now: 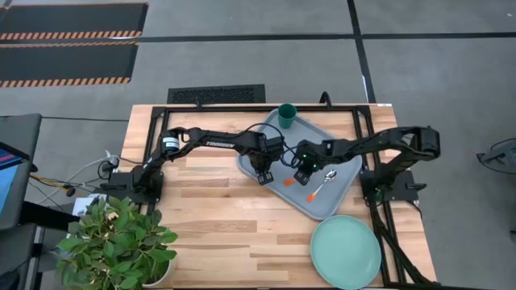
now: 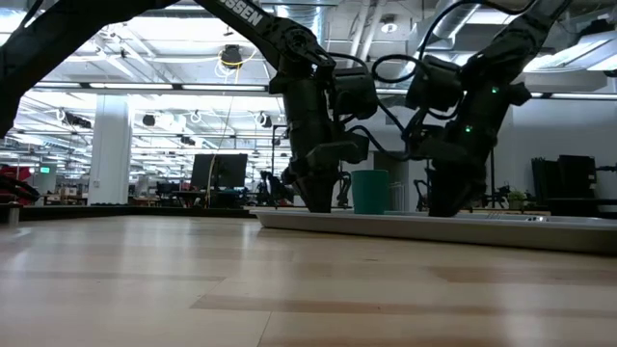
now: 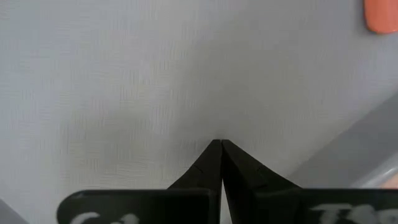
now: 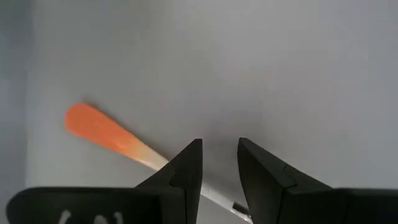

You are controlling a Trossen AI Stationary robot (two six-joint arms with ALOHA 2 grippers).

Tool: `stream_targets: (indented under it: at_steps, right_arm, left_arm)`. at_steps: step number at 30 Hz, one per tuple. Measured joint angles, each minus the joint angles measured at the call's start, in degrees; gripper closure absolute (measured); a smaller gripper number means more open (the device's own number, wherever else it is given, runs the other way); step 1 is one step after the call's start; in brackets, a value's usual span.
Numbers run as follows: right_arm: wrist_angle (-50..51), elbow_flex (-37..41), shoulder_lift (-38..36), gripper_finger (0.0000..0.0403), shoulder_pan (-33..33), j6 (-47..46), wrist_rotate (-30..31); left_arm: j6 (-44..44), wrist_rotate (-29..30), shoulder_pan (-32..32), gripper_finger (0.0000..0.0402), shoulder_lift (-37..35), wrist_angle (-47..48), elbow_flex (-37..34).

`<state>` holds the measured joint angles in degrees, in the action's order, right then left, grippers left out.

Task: Pick and place plate/cup/fork/spoon on tray
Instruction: Adjust the silverware

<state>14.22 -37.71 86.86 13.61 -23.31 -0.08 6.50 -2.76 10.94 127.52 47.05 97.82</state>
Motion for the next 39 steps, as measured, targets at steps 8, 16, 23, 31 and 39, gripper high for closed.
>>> stream_targets:
  at_steps: [8, 16, 23, 31, 39]
  right_arm:
    - [8.1, 0.0, -1.3, 0.0276, -3.2, 1.7, 0.3]
    - [15.0, 0.1, -5.6, 0.0276, -3.9, 5.9, 0.0]
    - [15.1, 0.1, -10.1, 0.0276, -3.7, 4.2, 1.1]
    - [34.7, 1.3, -19.1, 0.0276, -5.6, -5.6, -0.1]
    - [39.3, 4.8, -20.4, 0.0276, -8.3, -9.7, -1.5]
  left_arm:
    - [0.0, 0.0, 0.0, 0.0401, 0.0, -0.2, 0.0]
    - [0.0, 0.0, 0.1, 0.0401, 0.0, -0.4, 0.0]
    - [0.5, 0.1, 0.1, 0.0401, 0.0, -0.5, 0.0]
    - [0.6, 0.1, 0.1, 0.0401, 0.0, -1.0, 0.0]
    - [0.8, -0.8, 0.1, 0.0401, 0.0, -2.6, 0.0]
